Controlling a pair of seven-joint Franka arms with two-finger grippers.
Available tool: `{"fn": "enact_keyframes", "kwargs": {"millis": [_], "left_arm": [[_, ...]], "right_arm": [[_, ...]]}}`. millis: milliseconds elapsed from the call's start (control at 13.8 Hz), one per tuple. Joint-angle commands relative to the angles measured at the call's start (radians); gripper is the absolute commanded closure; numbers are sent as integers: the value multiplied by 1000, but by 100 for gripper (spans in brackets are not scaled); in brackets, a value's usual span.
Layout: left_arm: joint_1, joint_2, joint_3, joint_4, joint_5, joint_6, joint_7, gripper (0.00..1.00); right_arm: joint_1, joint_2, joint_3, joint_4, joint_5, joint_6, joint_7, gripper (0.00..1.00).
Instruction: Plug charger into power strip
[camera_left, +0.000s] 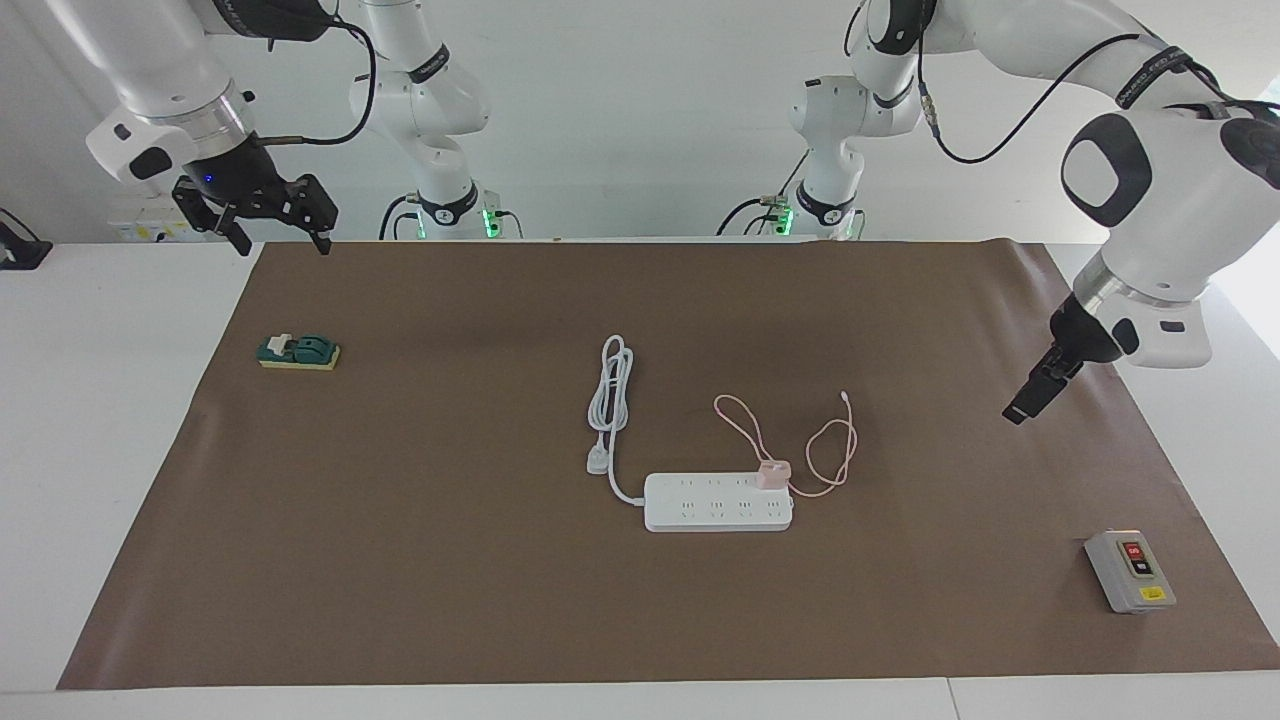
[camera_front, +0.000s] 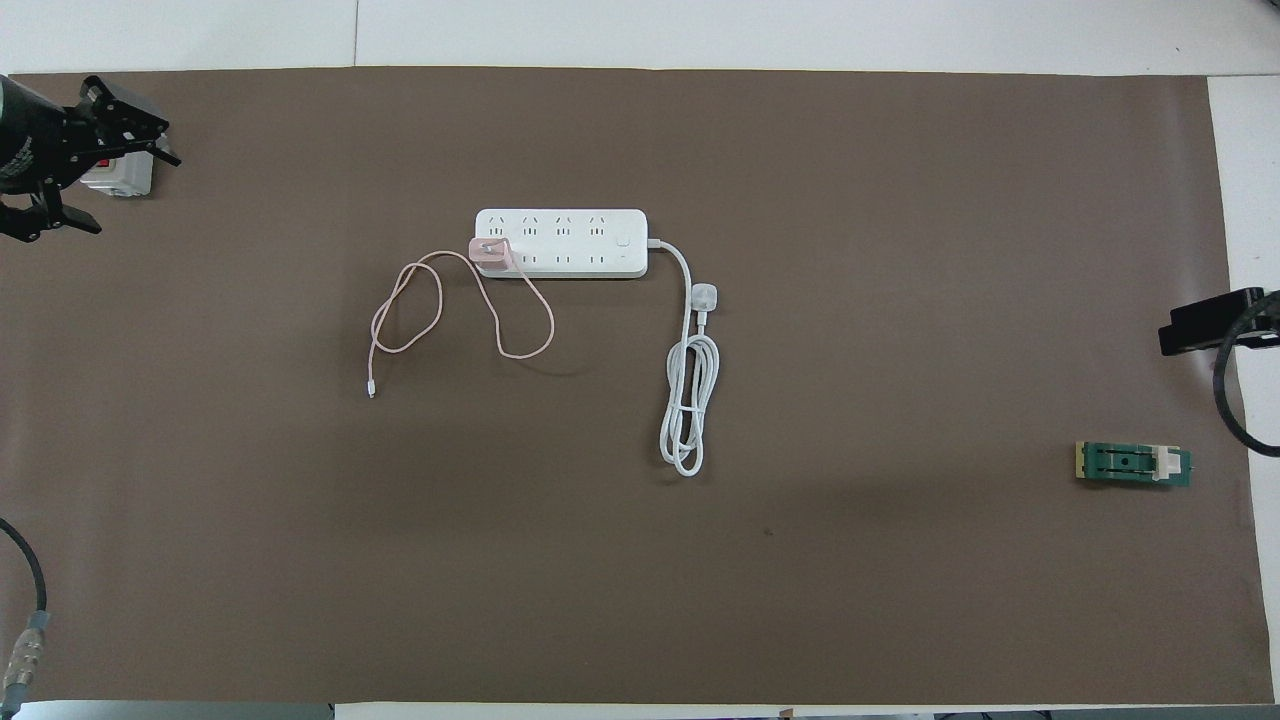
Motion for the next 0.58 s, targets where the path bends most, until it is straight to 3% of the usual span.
{"fn": "enact_keyframes", "kwargs": {"millis": [0,145,362,507], "left_arm": [[32,-83,-8,-9,10,-84,252,0],[31,-137,-9,-9,36,-118,403,0],[28,-189,-18,-18,35,-144,420,0],[20,-245,-20,-84,35,-139,439,0]], "right_arm": [[-18,-19,9,-19,-6,-5,-22,0],[-18,-19,9,-19,-6,-5,-22,0],[-16,-19,9,-19,-6,-5,-23,0],[-16,-20,9,-19,-6,-5,-25,0]]}}
